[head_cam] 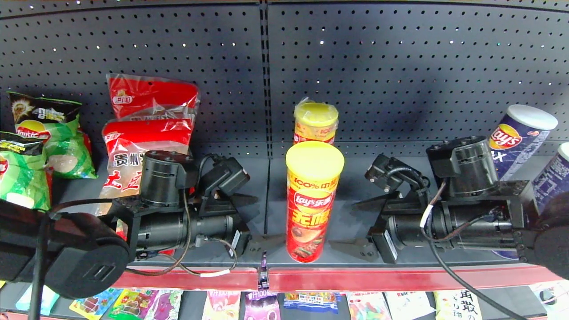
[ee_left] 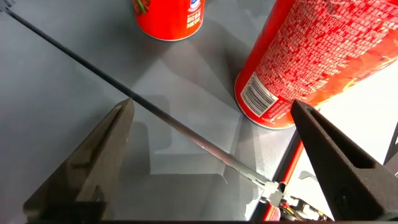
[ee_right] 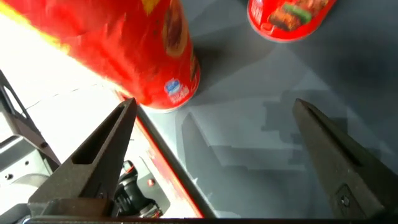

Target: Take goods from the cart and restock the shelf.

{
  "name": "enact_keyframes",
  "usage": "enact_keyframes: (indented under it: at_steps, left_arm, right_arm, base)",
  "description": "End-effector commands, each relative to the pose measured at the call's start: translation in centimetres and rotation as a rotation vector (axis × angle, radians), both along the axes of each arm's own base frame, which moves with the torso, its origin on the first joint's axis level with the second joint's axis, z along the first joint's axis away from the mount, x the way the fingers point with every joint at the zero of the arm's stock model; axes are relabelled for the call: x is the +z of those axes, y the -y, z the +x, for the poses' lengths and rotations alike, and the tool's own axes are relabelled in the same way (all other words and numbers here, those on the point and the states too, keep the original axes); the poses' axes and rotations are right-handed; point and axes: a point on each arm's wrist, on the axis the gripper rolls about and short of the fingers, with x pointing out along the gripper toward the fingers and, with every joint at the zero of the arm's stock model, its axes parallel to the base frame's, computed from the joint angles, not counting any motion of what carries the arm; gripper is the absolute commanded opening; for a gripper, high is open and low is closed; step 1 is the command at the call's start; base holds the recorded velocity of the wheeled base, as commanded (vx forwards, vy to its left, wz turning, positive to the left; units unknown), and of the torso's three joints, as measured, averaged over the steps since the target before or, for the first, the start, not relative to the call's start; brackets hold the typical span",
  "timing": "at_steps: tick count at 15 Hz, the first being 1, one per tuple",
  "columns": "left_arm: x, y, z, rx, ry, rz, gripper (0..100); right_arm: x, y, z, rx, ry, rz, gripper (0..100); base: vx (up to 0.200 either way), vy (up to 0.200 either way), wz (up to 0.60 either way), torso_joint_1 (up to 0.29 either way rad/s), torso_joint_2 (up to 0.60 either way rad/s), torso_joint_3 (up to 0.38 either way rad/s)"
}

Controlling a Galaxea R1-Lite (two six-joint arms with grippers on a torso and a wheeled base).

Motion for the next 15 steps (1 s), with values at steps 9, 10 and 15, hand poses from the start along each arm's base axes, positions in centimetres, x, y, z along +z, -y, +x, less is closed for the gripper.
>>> enact_keyframes:
  at_steps: [9,10,15]
  left_arm:
    - [-0.2,0.0,0.4,0.006,-0.001,0.004,100]
    - [-0.2,0.0,0.4,0.006,-0.001,0.004,100]
    - [-0.1,0.1,0.7,0.006,0.004,0.001,100]
  right_arm:
    - [2.4,2.5,-4.0,0.006,0.080,0.052,100]
    - [2.3,2.7,-4.3,0.004,0.079,0.053,100]
    - [2.7,3.1,-4.8,0.000,0.097,0.063,100]
  base:
    - [0.000,0.000,0.00,0.000,0.00,0.000]
    - [0.000,0.000,0.00,0.000,0.00,0.000]
    - [0.000,0.000,0.00,0.000,0.00,0.000]
